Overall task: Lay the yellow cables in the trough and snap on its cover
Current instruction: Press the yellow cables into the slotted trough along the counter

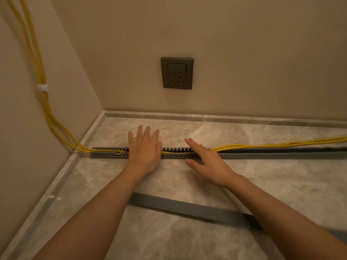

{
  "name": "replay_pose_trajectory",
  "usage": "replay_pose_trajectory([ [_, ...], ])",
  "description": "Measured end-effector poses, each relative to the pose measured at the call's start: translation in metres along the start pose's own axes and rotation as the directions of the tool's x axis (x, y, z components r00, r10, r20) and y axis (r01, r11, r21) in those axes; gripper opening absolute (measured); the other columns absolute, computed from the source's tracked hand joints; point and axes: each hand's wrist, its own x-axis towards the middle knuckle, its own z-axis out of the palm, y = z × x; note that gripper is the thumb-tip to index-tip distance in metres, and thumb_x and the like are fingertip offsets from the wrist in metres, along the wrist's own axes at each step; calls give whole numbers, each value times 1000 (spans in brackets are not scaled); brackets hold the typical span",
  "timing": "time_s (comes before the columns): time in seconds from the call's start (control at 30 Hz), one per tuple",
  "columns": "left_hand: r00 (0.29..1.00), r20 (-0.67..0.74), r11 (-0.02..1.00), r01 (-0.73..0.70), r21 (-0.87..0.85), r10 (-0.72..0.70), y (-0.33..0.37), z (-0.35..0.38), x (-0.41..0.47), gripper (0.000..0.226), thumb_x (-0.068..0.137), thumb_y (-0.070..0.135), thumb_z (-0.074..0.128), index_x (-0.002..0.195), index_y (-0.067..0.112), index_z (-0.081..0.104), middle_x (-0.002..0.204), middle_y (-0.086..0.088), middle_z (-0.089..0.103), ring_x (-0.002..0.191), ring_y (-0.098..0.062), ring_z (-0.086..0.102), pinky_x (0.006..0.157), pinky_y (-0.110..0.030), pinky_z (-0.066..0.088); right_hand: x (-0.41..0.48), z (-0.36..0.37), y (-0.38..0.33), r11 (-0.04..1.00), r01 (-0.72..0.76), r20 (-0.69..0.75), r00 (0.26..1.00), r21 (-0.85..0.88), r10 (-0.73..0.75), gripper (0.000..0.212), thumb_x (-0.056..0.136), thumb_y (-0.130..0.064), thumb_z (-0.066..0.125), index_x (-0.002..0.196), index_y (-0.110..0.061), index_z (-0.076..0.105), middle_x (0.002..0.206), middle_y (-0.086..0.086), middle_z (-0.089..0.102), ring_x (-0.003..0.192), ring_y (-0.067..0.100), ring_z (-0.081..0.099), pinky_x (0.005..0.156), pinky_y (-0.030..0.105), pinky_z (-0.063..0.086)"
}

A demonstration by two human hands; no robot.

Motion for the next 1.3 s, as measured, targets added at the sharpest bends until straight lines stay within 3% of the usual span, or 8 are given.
replay_pose_trajectory([
  [0.1, 998, 5, 984, -67, -168, 69, 43, -5, 8, 48, 99, 32, 27, 146, 22, 21, 156, -5, 15, 144, -25, 0, 117, -48, -1, 3, -2, -5, 995, -29, -35, 999, 91, 33, 55, 92, -40, 49, 143, -30, 31, 153, 1, 23, 140, 24, 25, 114, 43, 23],
  [0.27, 993, 82, 968, -68, -241, 90, 92, 1, 15, 55, 96, 30, 35, 147, 19, 16, 157, -5, 11, 144, -25, -3, 117, -46, -1, 5, -4, -6, 898, -58, -158, 978, 435, 140, 46, 97, -32, 43, 140, -17, 39, 152, 6, 27, 141, 9, 15, 114, 28, 18],
  [0.47, 996, 92, 988, -3, -154, 17, 106, 19, 8, 59, 96, 50, 18, 148, 22, 13, 157, -6, 14, 144, -27, 2, 116, -47, -1, 13, -7, 4, 618, -163, -126, 909, 769, 398, 48, 99, -34, 34, 144, -16, 26, 151, -1, 27, 129, 2, 28, 104, 12, 22],
  [0.6, 996, 71, 991, -35, -127, 44, 105, 23, 9, 58, 95, 54, 16, 145, 28, 21, 157, -4, 14, 144, -27, 3, 115, -48, 2, 17, -13, 12, 341, -151, -8, 906, 928, 423, 32, 99, -28, 38, 127, -15, 46, 139, 6, 44, 114, 6, 44, 102, 23, 34],
  [0.8, 996, 77, 993, -46, -109, 54, 103, 25, 9, 56, 94, 56, 16, 144, 31, 25, 157, -1, 14, 144, -26, 3, 115, -48, 3, 10, -60, 33, 614, -220, -24, 931, 758, 363, 34, 98, -32, 38, 91, -17, 68, 95, 7, 70, 90, 18, 67, 75, 24, 54],
  [0.97, 995, 77, 994, -50, -99, 58, 103, 26, 11, 54, 94, 55, 16, 144, 33, 24, 157, 1, 14, 144, -25, 6, 115, -48, 6, 2, -95, 70, 912, -226, -206, 929, 344, 308, 24, 93, -25, 51, 84, -15, 71, 79, 1, 70, 80, 18, 65, 76, 32, 50],
  [1.17, 996, 67, 993, -45, -110, 53, 103, 27, 10, 55, 95, 54, 15, 146, 34, 15, 157, 1, 14, 144, -25, 6, 116, -47, 7, -6, -114, 107, 945, -321, -61, 946, -68, 317, 21, 85, -45, 58, 75, -27, 66, 70, -8, 62, 68, 8, 55, 57, 22, 40],
  [1.3, 996, 68, 993, -43, -108, 50, 104, 27, 10, 56, 95, 54, 15, 146, 33, 13, 157, 1, 14, 144, -25, 7, 115, -47, 8, -11, -115, 117, 926, -368, 29, 928, -90, 371, 33, 81, -54, 59, 78, -21, 63, 67, -4, 57, 63, 10, 52, 55, 24, 39],
])
